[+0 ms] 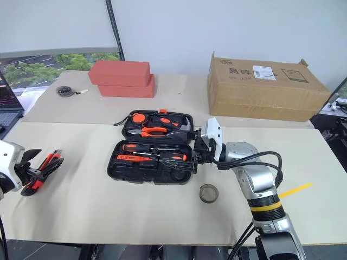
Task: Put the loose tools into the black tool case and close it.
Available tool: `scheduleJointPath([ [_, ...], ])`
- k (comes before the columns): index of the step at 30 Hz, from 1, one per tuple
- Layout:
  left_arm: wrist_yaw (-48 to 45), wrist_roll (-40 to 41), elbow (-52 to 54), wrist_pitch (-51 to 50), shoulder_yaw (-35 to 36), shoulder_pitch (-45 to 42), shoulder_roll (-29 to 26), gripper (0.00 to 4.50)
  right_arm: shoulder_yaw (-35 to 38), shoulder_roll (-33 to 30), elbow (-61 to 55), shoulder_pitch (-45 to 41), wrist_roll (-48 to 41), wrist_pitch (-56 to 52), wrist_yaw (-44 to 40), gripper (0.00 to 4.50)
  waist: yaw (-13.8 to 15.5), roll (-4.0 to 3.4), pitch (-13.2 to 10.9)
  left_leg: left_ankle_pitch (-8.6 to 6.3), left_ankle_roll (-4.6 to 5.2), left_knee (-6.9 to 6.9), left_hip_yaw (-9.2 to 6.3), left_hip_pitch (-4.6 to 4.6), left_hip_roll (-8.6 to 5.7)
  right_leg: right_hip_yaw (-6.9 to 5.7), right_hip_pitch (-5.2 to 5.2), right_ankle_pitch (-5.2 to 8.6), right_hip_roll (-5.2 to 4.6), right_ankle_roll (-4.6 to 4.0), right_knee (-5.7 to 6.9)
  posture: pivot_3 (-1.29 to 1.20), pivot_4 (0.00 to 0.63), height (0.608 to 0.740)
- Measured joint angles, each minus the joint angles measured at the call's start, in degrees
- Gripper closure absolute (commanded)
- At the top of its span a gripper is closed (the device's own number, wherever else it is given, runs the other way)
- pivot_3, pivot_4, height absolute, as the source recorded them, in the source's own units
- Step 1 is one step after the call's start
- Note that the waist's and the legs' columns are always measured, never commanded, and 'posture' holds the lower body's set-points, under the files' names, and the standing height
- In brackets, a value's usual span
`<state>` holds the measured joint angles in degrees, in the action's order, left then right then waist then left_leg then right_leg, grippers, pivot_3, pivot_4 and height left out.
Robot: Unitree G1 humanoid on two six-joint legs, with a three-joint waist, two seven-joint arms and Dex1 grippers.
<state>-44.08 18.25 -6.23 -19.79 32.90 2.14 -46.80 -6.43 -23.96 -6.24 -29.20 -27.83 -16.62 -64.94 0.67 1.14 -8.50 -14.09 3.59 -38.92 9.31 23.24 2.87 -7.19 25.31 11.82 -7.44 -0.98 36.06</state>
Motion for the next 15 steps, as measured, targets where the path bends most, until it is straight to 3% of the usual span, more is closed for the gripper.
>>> scheduleJointPath([
  [4,1.9,-1.6,-3.3,0.2,-0.1,2.4,0.0,0.07,0.0,0.1,0.2,-0.2,0.0,0.0,-0.6,0.00,-0.1,0.00,0.0,-0.01,0.01,0.04,0.02,0.00,0.01,-0.02,0.05,-0.03,-0.02,-0.02,0.01,0.00,0.150,0.712],
  [15,1.6,-1.4,-10.8,-1.5,-2.9,-1.0,-0.5,0.07,-0.2,0.1,0.2,-1.0,-0.1,-0.2,-0.8,0.00,-0.1,0.00,0.0,0.04,-0.09,0.16,0.06,0.00,0.01,-0.07,0.14,-0.07,-0.04,-0.13,0.03,0.00,0.150,0.712],
])
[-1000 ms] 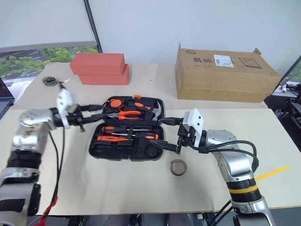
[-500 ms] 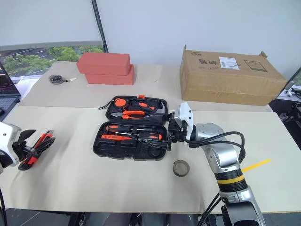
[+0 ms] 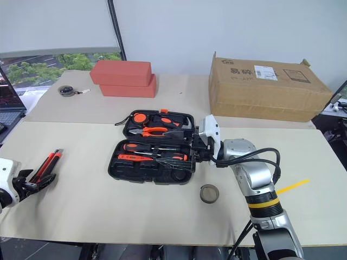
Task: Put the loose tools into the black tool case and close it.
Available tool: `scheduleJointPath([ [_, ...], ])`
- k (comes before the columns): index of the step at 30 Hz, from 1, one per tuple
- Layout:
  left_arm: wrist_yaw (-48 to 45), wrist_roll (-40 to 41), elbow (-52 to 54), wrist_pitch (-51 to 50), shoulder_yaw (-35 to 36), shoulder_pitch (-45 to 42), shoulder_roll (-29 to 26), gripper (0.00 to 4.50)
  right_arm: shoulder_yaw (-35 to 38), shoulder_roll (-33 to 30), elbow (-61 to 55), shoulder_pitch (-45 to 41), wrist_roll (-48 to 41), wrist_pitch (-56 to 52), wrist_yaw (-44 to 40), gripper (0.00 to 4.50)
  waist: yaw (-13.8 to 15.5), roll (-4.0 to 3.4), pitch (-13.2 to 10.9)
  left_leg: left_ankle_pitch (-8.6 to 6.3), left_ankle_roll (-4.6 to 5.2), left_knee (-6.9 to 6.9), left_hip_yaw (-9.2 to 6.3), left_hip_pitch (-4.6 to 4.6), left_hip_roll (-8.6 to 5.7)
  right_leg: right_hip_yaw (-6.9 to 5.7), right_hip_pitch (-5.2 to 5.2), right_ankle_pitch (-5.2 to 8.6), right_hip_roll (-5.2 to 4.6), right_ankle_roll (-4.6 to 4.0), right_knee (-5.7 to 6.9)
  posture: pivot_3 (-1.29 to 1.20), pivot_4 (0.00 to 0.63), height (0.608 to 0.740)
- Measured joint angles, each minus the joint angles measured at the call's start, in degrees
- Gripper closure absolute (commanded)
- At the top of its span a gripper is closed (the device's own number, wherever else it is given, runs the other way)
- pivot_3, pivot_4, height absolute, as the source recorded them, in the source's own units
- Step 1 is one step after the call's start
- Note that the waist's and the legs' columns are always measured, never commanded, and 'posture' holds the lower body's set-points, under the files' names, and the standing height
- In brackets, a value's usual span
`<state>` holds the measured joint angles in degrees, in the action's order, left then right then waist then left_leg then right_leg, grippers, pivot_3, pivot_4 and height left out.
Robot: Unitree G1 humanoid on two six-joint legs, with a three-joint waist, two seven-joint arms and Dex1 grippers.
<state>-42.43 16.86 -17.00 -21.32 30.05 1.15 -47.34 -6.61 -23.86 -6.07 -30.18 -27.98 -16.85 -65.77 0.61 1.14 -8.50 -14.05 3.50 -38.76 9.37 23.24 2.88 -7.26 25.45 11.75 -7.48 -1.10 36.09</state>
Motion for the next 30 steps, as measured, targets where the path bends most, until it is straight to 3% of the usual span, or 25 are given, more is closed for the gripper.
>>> scheduleJointPath([
  [1,-0.3,0.0,-0.4,-0.2,-0.1,-0.2,-0.3,0.57,0.0,0.0,-0.1,0.0,-0.1,0.0,0.0,0.00,0.0,0.00,0.0,0.00,0.00,0.00,0.00,0.00,0.00,0.00,0.01,0.00,0.00,0.00,0.01,0.00,0.150,0.712],
  [5,-2.0,0.8,-1.1,-0.5,-0.7,-0.5,-0.7,1.77,0.0,-0.1,-0.3,0.1,-0.2,-0.1,0.2,0.00,-0.1,-0.01,0.0,0.03,-0.04,0.02,-0.02,-0.03,0.07,0.01,0.04,0.00,0.02,-0.01,0.03,0.00,0.150,0.712],
  [6,-2.2,1.0,-1.1,-0.6,-0.8,-0.5,-0.7,2.28,0.0,-0.1,-0.3,0.1,-0.2,-0.1,0.2,0.00,-0.1,-0.01,0.0,0.04,-0.06,0.04,-0.01,-0.03,0.07,0.01,0.07,-0.01,0.01,-0.02,0.03,0.00,0.150,0.712],
  [8,-2.3,1.2,-1.2,-0.8,-1.0,-0.9,-0.7,2.76,0.0,-0.2,-0.4,0.1,-0.3,-0.1,0.2,0.00,-0.1,-0.01,0.0,0.06,-0.09,0.07,-0.01,-0.01,0.09,0.00,0.11,-0.02,0.03,-0.04,0.04,0.00,0.150,0.712],
  [14,-2.7,1.3,-1.3,0.2,-2.7,-4.4,-0.6,2.76,0.1,-0.4,-0.4,0.2,-0.3,-0.1,0.1,0.00,0.2,0.03,0.0,0.12,-0.19,0.05,-0.01,0.28,0.05,-0.06,0.33,-0.14,0.01,-0.23,0.01,0.00,0.150,0.712],
  [18,-4.7,1.7,-0.6,4.3,-7.0,-14.1,1.7,2.76,0.7,-1.6,-0.2,0.8,-0.2,0.0,0.0,0.00,0.6,0.07,0.0,0.27,-0.42,-0.06,0.06,0.50,-0.07,-0.30,0.37,-0.31,0.01,-0.35,-0.03,0.00,0.150,0.712],
  [24,-19.5,5.4,6.2,7.1,-19.2,-26.7,4.2,2.76,2.1,-4.8,0.5,2.3,-0.2,0.0,-0.2,0.00,-0.3,0.15,0.1,0.22,-0.25,-0.10,0.34,0.52,-0.18,-0.40,-0.03,-0.33,0.33,-0.21,-0.10,0.00,0.150,0.712],
  [26,-24.7,5.5,7.3,9.2,-22.8,-27.9,4.2,2.76,3.1,-5.7,0.5,2.6,-0.2,0.0,-0.4,0.00,-0.9,0.14,0.1,0.44,0.15,-0.09,0.36,0.39,-0.14,-0.33,-0.10,-0.20,0.48,-0.01,-0.09,0.00,0.150,0.712],
  [30,-37.5,3.3,5.1,16.4,-31.5,-31.2,4.2,2.76,3.4,-7.7,0.4,4.9,-0.1,0.1,-0.5,0.00,-1.4,0.14,0.1,0.49,0.08,-0.04,0.33,0.26,0.07,-0.26,-0.14,0.03,0.84,0.06,-0.07,0.00,0.150,0.712],
])
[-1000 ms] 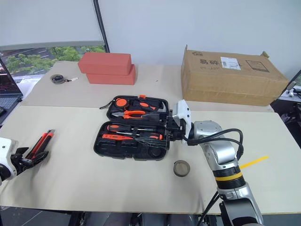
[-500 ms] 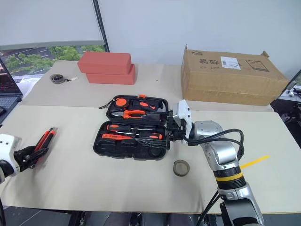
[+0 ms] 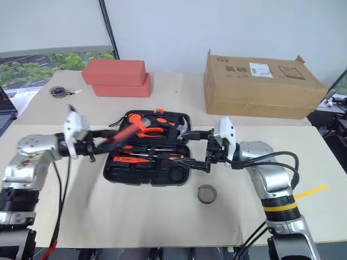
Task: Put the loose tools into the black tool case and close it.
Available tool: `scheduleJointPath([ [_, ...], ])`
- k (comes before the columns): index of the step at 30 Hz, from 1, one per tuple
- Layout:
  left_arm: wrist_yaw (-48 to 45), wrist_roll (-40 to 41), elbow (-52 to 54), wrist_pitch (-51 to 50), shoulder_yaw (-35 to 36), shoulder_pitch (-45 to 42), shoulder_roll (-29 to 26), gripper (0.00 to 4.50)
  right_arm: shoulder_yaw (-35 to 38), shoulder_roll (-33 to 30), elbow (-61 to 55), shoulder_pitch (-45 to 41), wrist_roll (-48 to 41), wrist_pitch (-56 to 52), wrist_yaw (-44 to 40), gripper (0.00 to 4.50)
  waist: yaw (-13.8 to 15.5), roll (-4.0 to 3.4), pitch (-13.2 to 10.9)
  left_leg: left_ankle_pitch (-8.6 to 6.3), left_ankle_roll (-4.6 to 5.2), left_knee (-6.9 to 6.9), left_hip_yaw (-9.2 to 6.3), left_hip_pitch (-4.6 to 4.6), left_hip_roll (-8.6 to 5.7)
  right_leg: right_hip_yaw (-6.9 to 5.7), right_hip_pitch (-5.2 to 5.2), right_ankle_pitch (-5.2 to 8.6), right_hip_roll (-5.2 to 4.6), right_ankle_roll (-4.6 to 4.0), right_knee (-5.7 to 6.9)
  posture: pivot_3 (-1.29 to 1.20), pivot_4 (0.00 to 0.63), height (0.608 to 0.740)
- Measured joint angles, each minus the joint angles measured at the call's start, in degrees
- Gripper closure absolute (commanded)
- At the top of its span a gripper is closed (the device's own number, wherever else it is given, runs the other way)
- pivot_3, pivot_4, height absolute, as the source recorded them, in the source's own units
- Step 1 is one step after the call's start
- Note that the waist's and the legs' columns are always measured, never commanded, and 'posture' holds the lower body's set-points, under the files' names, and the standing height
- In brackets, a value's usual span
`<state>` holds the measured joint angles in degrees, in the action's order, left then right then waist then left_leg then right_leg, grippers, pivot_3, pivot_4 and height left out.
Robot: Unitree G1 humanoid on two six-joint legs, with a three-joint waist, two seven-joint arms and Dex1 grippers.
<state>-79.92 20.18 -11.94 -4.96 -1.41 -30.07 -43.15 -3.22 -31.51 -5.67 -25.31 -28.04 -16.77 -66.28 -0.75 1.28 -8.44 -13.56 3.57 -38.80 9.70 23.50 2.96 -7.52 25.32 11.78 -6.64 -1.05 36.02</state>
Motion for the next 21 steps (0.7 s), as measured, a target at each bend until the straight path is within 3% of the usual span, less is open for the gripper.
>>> scheduleJointPath([
  [4,-7.2,-4.8,-7.3,9.5,-4.8,-4.6,-0.4,2.76,0.4,-0.7,-1.6,1.5,-0.1,0.0,0.7,0.00,0.0,0.00,0.0,0.06,-0.10,0.03,-0.03,-0.11,0.10,0.16,0.01,0.03,0.11,-0.02,0.06,0.00,0.150,0.712],
  [8,-11.4,-8.1,-14.5,16.3,-8.1,-7.7,-0.3,2.76,1.3,-1.5,-4.8,4.3,-0.2,-0.1,2.0,0.00,0.3,-0.01,0.0,-0.25,0.43,-0.09,-0.09,-0.06,0.07,0.18,-0.02,0.02,0.04,0.00,0.05,0.00,0.150,0.712],
  [21,-12.2,-11.3,-21.0,23.5,-11.7,-8.8,2.2,2.76,2.1,-4.1,-7.6,8.3,-0.2,-0.5,3.1,0.00,0.9,-0.01,0.0,-0.31,0.63,-0.18,-0.07,0.05,-0.02,0.28,0.00,0.01,-0.04,0.05,-0.02,0.00,0.150,0.712],
])
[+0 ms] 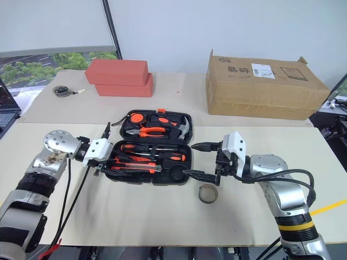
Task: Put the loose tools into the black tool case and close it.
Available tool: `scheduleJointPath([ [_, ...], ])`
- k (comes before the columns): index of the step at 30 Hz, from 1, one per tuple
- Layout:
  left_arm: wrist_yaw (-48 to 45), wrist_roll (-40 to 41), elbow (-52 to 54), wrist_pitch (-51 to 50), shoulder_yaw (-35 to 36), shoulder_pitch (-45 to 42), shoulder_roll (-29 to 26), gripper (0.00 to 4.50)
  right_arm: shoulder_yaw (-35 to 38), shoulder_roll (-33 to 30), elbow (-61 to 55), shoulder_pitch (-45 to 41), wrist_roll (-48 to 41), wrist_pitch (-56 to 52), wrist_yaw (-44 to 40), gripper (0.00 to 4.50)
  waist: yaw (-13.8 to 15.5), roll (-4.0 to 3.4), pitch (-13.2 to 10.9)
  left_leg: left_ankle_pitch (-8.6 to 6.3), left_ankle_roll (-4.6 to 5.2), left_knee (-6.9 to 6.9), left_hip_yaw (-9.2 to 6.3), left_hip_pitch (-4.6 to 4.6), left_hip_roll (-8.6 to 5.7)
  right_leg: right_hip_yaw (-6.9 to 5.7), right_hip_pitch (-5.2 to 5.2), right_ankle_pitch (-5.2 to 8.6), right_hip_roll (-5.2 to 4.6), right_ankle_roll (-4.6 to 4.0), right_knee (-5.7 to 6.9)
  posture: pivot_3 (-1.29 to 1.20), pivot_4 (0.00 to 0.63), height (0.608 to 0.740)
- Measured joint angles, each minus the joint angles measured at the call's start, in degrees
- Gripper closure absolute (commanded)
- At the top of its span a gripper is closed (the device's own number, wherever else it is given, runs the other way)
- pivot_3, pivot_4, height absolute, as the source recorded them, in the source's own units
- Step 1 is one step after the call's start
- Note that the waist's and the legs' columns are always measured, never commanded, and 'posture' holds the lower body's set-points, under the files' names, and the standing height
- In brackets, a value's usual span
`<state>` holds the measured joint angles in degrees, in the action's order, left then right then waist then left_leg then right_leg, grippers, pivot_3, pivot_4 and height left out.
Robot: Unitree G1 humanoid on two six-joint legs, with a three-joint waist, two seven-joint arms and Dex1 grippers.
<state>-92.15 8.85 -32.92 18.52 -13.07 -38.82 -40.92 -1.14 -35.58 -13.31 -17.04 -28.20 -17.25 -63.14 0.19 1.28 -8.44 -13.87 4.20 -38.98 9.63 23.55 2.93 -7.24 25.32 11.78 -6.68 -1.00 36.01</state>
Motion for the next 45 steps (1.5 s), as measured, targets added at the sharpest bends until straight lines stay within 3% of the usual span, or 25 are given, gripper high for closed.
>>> scheduleJointPath([
  [7,0.0,-1.0,-0.2,-0.7,-0.1,-0.1,0.1,2.76,-0.4,0.0,0.3,-1.5,0.0,0.0,-0.3,0.00,0.0,0.00,0.0,-0.04,0.07,0.00,-0.01,-0.07,0.02,0.01,-0.03,0.00,0.02,0.00,0.04,0.00,0.150,0.712],
  [8,0.0,-1.0,-0.2,-1.2,-0.1,-0.1,0.1,2.26,-0.4,0.1,0.4,-1.7,0.0,0.0,-0.3,0.00,0.0,0.00,0.0,-0.04,0.07,0.00,-0.01,-0.08,0.02,0.02,-0.03,0.00,0.02,0.00,0.05,0.00,0.150,0.712],
  [15,1.4,-0.2,0.4,-3.8,1.0,-0.6,0.4,0.08,-0.7,0.3,0.4,-2.1,0.0,0.0,-0.6,0.00,0.0,0.00,0.0,-0.02,0.05,0.00,-0.01,-0.07,0.02,0.02,-0.05,0.00,0.02,0.00,0.04,0.00,0.150,0.712],
  [23,0.1,7.6,6.6,-14.2,5.9,-2.5,-0.1,0.08,-0.8,0.3,1.0,-2.1,0.3,0.0,-0.7,0.00,0.0,0.00,0.0,0.04,-0.05,-0.03,-0.02,-0.07,0.01,0.01,-0.07,0.01,0.03,0.02,0.05,0.00,0.150,0.712],
  [27,1.0,9.1,8.7,-17.0,7.3,-3.1,0.3,1.12,-1.3,0.6,1.5,-2.1,0.6,0.0,-0.6,0.00,0.0,0.00,0.0,0.05,-0.06,-0.03,-0.01,-0.14,0.01,0.03,-0.13,0.01,0.03,0.02,0.07,0.00,0.150,0.712],
  [32,0.5,8.8,10.9,-17.0,6.0,0.2,1.0,2.98,-2.1,0.9,1.7,-2.4,0.7,0.1,-0.5,0.00,-0.1,0.00,0.0,0.17,-0.25,-0.02,0.01,-0.16,0.01,0.06,-0.12,0.01,0.08,0.02,0.08,0.00,0.150,0.712],
  [36,1.1,4.2,9.4,-12.2,2.7,1.7,2.2,4.40,-2.1,0.9,1.7,-2.4,1.0,0.2,-0.5,0.00,0.0,0.00,0.0,0.06,-0.08,-0.03,0.00,-0.14,0.01,0.05,-0.11,0.00,0.07,0.01,0.07,0.00,0.150,0.712],
  [45,1.9,-0.2,3.5,-4.1,0.8,0.9,3.6,4.46,-2.1,0.8,1.7,-2.3,1.0,0.2,-0.4,0.00,0.4,-0.03,0.0,0.02,-0.01,-0.03,-0.02,-0.23,0.01,0.05,-0.17,0.00,0.04,0.00,0.09,0.00,0.150,0.712],
])
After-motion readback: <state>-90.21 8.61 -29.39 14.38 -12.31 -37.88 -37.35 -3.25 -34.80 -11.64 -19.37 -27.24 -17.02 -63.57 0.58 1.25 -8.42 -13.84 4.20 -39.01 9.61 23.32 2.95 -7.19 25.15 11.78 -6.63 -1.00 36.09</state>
